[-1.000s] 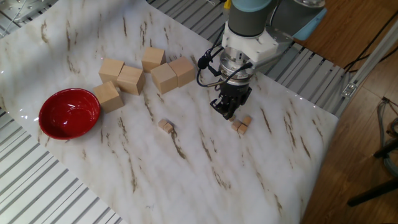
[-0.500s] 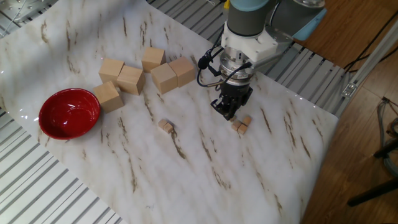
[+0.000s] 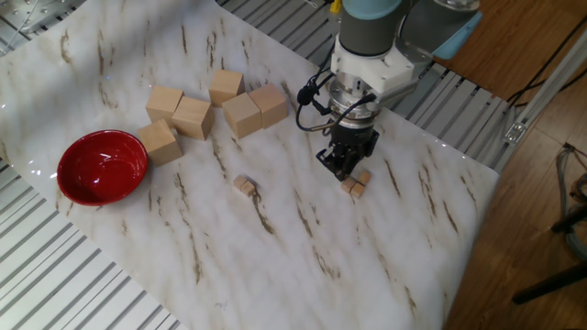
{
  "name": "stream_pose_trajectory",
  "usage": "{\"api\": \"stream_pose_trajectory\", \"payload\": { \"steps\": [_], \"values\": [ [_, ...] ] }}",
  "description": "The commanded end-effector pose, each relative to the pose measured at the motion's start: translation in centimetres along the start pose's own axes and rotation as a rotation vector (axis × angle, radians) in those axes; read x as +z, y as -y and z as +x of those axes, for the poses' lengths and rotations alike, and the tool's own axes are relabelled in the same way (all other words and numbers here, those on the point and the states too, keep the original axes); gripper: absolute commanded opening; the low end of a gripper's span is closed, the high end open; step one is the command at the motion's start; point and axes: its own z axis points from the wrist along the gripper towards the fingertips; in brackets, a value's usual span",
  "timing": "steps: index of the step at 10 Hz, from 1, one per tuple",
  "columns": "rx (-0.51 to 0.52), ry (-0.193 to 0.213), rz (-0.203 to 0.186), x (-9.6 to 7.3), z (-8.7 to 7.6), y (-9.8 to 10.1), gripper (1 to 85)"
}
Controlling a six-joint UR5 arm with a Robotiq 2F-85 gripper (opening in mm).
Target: Stack the blocks into a pyramid shape
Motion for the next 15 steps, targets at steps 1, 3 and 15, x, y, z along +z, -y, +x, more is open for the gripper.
{"api": "stream_pose_trajectory", "payload": {
  "steps": [1, 3, 15],
  "values": [
    [0.009, 0.015, -0.002, 0.25, -0.31, 0.16, 22.0],
    [0.019, 0.017, -0.001, 0.30, -0.38, 0.20, 18.3],
    [0.047, -0.004, -0.002, -0.11, -0.41, 0.24, 9.0]
  ]
}}
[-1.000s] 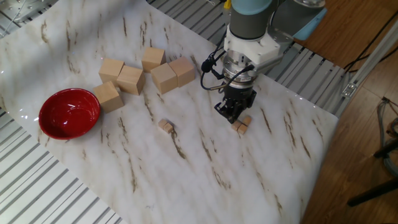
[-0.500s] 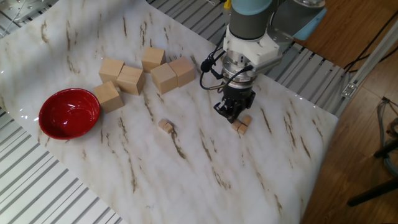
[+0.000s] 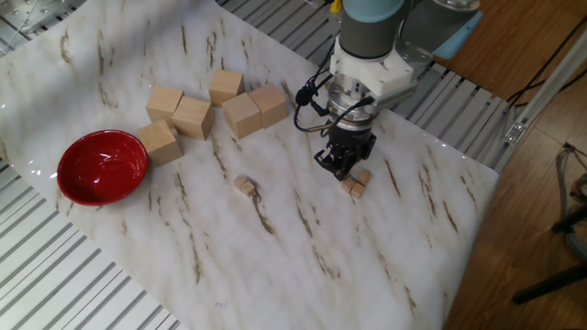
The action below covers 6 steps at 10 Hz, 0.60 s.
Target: Stack the blocks into a pyramid shape
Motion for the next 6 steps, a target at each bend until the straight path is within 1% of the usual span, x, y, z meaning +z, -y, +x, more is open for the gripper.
{"api": "stream_pose_trajectory", "payload": {
  "steps": [1, 2, 3, 4, 6],
  "values": [
    [-0.001, 0.025, -0.018, -0.08, -0.81, -0.46, 13.3],
    [-0.020, 0.032, -0.021, -0.09, -0.97, -0.56, 23.0],
    [-0.045, 0.040, -0.029, -0.14, -1.16, -0.72, 31.0],
    [-0.076, 0.040, -0.034, -0.29, -0.98, -0.61, 37.3],
    [-0.084, 0.035, -0.029, -0.43, -0.79, -0.38, 39.7]
  ]
}}
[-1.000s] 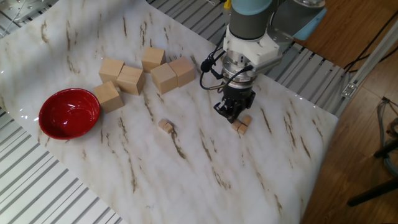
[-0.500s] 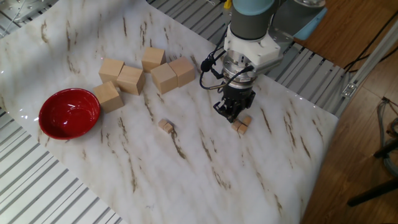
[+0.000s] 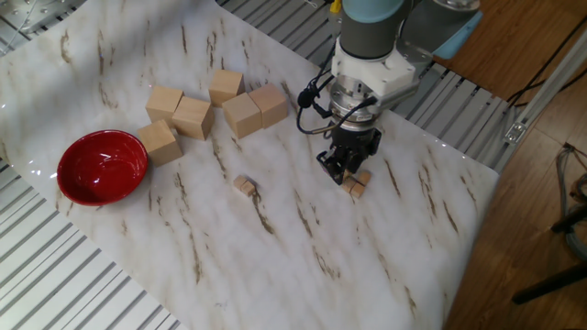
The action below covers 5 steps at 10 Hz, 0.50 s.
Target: Stack the blocks into a pyramid shape
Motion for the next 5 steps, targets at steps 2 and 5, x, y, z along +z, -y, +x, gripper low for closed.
{"api": "stream_pose_trajectory", "payload": {
  "steps": [2, 5],
  "values": [
    [-0.022, 0.012, -0.005, -0.31, -0.20, 0.14, 39.7],
    [-0.033, 0.013, -0.010, -0.30, -0.13, 0.26, 39.0]
  ]
}}
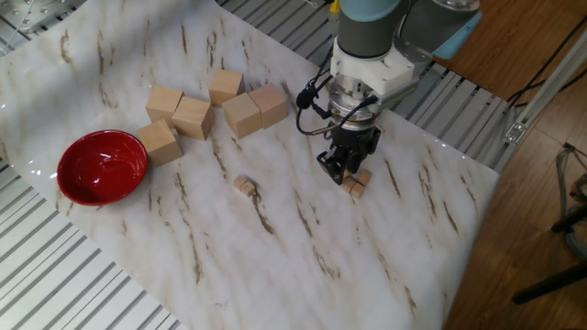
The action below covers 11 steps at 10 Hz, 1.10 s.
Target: Stack the blocks into a pyramid shape
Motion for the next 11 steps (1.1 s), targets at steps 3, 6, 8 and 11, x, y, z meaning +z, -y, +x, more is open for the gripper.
{"api": "stream_pose_trajectory", "payload": {
  "steps": [3, 6, 8, 11],
  "values": [
    [-0.014, 0.002, 0.006, -0.9, 0.0, 1.2, 39.0],
    [0.008, 0.013, 0.023, -1.0, -0.8, 1.8, 38.0],
    [-0.004, 0.009, -0.010, -1.1, -0.9, 0.7, 38.0],
    [-0.019, -0.009, -0.030, -2.0, -0.4, -0.3, 45.3]
  ]
}}
